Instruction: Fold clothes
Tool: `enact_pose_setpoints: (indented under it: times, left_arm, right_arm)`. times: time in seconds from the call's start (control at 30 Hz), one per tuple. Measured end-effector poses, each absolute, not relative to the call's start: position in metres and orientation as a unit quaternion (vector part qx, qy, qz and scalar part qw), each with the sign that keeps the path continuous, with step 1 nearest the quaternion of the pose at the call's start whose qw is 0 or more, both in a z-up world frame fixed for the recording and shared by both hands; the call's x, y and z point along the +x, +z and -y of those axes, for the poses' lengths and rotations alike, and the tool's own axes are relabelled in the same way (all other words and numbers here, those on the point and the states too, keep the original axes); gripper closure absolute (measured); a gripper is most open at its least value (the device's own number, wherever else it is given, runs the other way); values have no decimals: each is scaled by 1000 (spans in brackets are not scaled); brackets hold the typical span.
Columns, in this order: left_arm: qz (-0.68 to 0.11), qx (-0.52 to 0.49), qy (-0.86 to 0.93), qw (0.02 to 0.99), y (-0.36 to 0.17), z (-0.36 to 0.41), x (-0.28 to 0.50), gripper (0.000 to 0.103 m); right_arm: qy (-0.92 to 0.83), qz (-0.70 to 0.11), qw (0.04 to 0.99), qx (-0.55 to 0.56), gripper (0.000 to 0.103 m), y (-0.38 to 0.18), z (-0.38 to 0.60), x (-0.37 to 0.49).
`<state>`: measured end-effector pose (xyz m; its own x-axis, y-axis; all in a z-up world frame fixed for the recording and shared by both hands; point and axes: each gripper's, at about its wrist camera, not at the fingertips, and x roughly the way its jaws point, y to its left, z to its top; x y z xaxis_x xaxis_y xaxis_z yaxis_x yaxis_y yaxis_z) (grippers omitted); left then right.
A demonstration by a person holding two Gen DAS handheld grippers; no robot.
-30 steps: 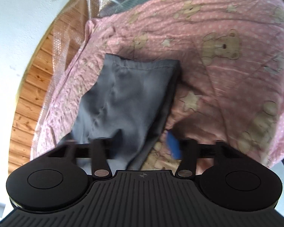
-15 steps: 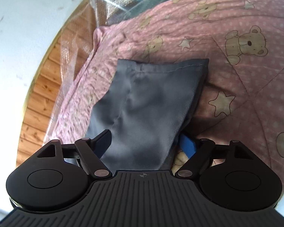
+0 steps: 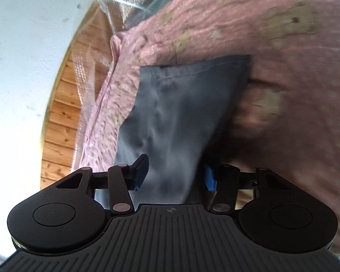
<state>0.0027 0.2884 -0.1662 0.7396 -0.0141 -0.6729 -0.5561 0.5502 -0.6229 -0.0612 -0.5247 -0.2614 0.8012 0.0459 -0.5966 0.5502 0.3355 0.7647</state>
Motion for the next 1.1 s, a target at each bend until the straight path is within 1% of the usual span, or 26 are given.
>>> enact_pose_setpoints:
  times: [0.03,0.07,0.2,0.27,0.37,0.4,0.47,0.53,0.6,0.63,0.7,0.73,0.77,0.8,0.83,0.87,0.9,0.93,0.97,1.0,1.03,1.1]
  left_arm:
    - [-304,-449,146,827,-147,-288,16,86]
    - [-286,-451,123,837,-125,-287,33,88]
    - [-207,-431,14,878,-4,-276,120,89]
    - [-166,-424,-26,890,54,-275,151,89]
    - [-109,-417,-64,900,114,-281,151,89]
    - [-95,-415,-74,902,128,-285,145,88]
    - [-89,-409,-86,904,135,-294,123,88]
    - [-106,-400,-81,907,121,-302,101,88]
    - [-146,-405,-56,901,84,-309,78,87]
    - [-173,-406,-39,897,59,-310,68,85]
    - [-241,-404,18,882,-11,-309,49,81]
    - [-274,-417,49,865,-52,-310,40,73]
    - [-307,-423,84,848,-93,-310,30,66]
    - [-342,-418,126,832,-132,-308,20,66]
    - [-372,-414,160,815,-163,-306,8,69]
    - [-396,-415,185,798,-186,-303,-5,70]
    - [-408,-419,201,786,-201,-302,-17,70]
    - [-396,-430,200,786,-201,-302,-29,68]
    - [-385,-441,199,786,-202,-302,-40,68]
    - [-376,-448,197,787,-201,-304,-48,67]
    - [-370,-450,192,790,-199,-307,-49,64]
    - [-359,-446,190,797,-189,-316,-45,57]
  right_arm:
    - [-165,-274,774,546,102,-251,525,-47]
    - [-157,-263,786,537,102,-232,526,-28]
    - [-98,-192,841,497,103,-122,527,47]
    - [-73,-147,862,479,103,-65,525,70]
    - [-50,-93,878,467,103,0,527,79]
    - [-44,-80,880,467,103,16,529,76]
    - [-37,-70,884,461,103,32,532,59]
    - [-37,-80,890,447,103,29,532,41]
    - [-49,-108,892,437,103,8,532,24]
    - [-59,-130,889,435,102,-11,533,13]
    - [-90,-189,878,431,101,-60,534,2]
    - [-105,-224,869,428,99,-89,536,0]
    - [-120,-259,859,425,95,-118,538,-3]
    - [-134,-293,847,421,92,-147,539,-5]
    - [-159,-330,834,412,85,-172,541,-10]
    - [-186,-366,819,400,79,-195,543,-14]
    - [-212,-401,802,387,78,-219,545,-19]
    - [-235,-392,807,374,65,-217,544,-32]
    - [-258,-374,815,360,54,-211,543,-46]
    - [-280,-356,822,345,50,-206,542,-60]
    - [-309,-345,828,315,47,-195,540,-69]
    - [-356,-342,831,255,47,-175,535,-71]
